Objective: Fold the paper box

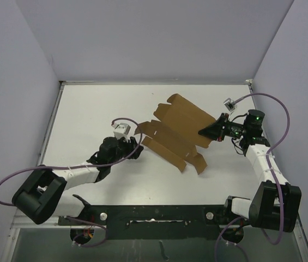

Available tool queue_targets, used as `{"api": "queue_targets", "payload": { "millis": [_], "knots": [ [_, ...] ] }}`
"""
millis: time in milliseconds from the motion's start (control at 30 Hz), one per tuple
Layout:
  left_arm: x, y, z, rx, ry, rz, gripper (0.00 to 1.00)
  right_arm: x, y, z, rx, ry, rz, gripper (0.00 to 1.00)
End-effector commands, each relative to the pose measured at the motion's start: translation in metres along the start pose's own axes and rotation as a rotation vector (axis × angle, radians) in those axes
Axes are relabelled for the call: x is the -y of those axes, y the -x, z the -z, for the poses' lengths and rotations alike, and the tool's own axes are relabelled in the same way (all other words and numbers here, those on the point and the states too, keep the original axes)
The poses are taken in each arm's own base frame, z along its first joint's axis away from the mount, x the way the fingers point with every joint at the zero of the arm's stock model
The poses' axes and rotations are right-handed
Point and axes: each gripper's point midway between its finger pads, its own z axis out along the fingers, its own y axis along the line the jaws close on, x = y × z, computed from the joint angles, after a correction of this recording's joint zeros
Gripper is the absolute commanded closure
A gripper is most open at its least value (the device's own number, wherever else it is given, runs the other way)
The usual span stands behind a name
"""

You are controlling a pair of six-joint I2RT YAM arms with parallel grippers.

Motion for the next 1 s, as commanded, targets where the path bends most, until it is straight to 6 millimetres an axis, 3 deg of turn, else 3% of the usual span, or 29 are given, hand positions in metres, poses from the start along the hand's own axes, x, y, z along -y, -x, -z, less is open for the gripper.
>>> {"api": "queue_targets", "payload": {
  "millis": [0,267,467,633,833,967],
  "knots": [
    [0.017,0.053,-0.022,0.146,-0.058,-0.129,0.5,-0.003,0.015,-0.001,0.01,0.007,0.066,1.0],
    [0.011,0.053,-0.044,0.172,-0.051,-0.163,0.54,0.002,0.013,-0.002,0.002,0.002,0.049,1.0],
    [0.012,0.042,-0.053,0.136,-0.071,-0.166,0.58,0.006,0.011,-0.003,-0.004,-0.007,0.037,1.0],
    [0.014,0.035,-0.055,0.119,-0.094,-0.173,0.68,0.009,0.009,-0.004,-0.009,-0.018,0.032,1.0],
    [0.022,0.027,-0.056,0.072,-0.126,-0.171,0.94,0.014,0.006,-0.004,-0.017,-0.034,0.028,1.0],
    [0.033,0.016,-0.054,0.023,-0.137,-0.195,1.0,0.015,0.003,-0.007,-0.026,-0.038,0.023,1.0]
  ]
}}
